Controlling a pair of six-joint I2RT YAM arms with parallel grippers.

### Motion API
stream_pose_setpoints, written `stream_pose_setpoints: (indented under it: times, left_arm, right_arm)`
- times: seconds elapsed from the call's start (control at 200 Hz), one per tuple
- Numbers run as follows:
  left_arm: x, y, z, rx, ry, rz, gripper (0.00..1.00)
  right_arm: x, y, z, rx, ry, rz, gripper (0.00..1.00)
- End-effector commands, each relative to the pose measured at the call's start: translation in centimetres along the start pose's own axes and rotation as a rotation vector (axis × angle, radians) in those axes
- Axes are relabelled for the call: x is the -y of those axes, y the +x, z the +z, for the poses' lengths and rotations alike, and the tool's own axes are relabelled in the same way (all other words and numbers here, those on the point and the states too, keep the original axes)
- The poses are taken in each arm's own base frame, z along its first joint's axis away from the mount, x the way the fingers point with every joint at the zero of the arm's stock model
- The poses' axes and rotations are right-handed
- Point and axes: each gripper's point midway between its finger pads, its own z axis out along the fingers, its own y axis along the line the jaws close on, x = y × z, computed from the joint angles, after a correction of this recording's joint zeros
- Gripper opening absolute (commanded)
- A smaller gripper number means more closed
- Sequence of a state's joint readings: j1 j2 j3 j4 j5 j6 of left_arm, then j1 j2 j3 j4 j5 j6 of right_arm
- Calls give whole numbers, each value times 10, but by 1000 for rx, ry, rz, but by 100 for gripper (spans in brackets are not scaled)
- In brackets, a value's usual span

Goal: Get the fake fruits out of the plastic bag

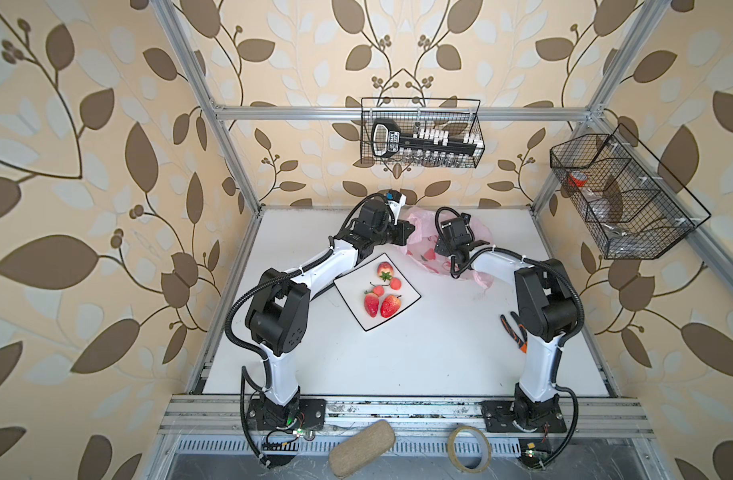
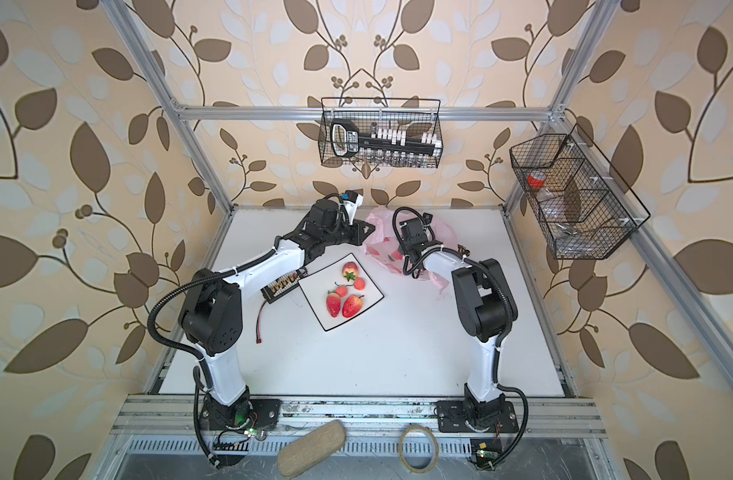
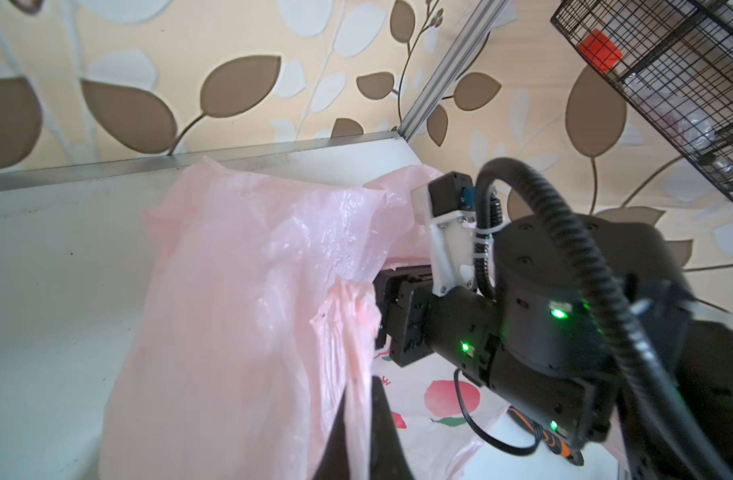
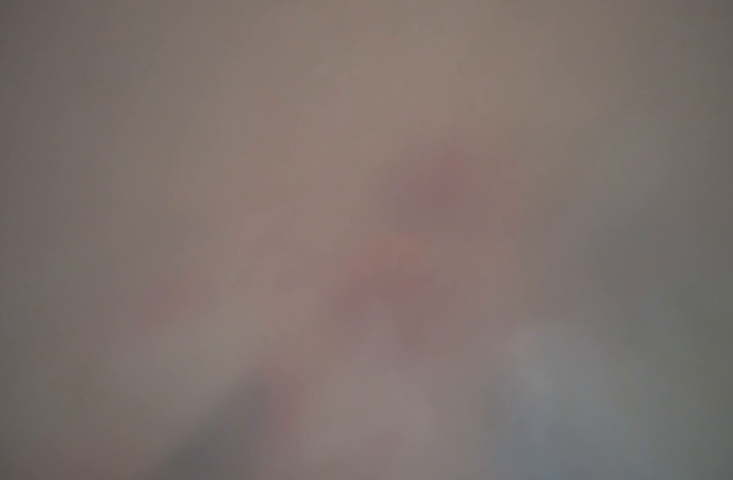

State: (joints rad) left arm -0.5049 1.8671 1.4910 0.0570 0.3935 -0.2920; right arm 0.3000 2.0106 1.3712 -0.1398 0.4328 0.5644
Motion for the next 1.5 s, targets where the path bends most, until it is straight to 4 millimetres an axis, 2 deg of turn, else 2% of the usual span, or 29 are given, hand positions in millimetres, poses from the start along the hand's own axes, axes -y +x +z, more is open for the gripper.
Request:
stream_pose_setpoints:
  times: [0.0, 0.245, 0.495, 0.725, 0.88, 1.07, 1.25, 1.494]
  left_arm:
    - [41, -44, -22, 105, 92, 74, 0]
    - [55, -28, -18, 57, 134, 83, 0]
    - [66, -10, -17, 10, 164, 78, 0]
    - [67, 4, -23, -20, 170, 63, 0]
    - [66, 2, -25, -12, 155, 68, 0]
    - [57, -1, -27, -4, 96, 78, 0]
    - [36, -2, -29, 8, 18, 56, 0]
    - [12, -13, -23, 26, -32, 29, 0]
  right_arm:
    - [7, -5, 16, -9, 42, -6, 82]
    - [6, -1, 45, -57, 41, -55, 84]
    - [3, -10, 77, -93, 37, -105, 81]
    - [-4, -19, 105, -119, 45, -160, 72]
    - [-3, -15, 109, -140, 44, -164, 61]
    - [-6, -19, 95, -144, 7, -163, 49]
    - [-17, -28, 57, -112, -97, -147, 44]
    - [-29, -15, 0, -129, -303, -101, 42]
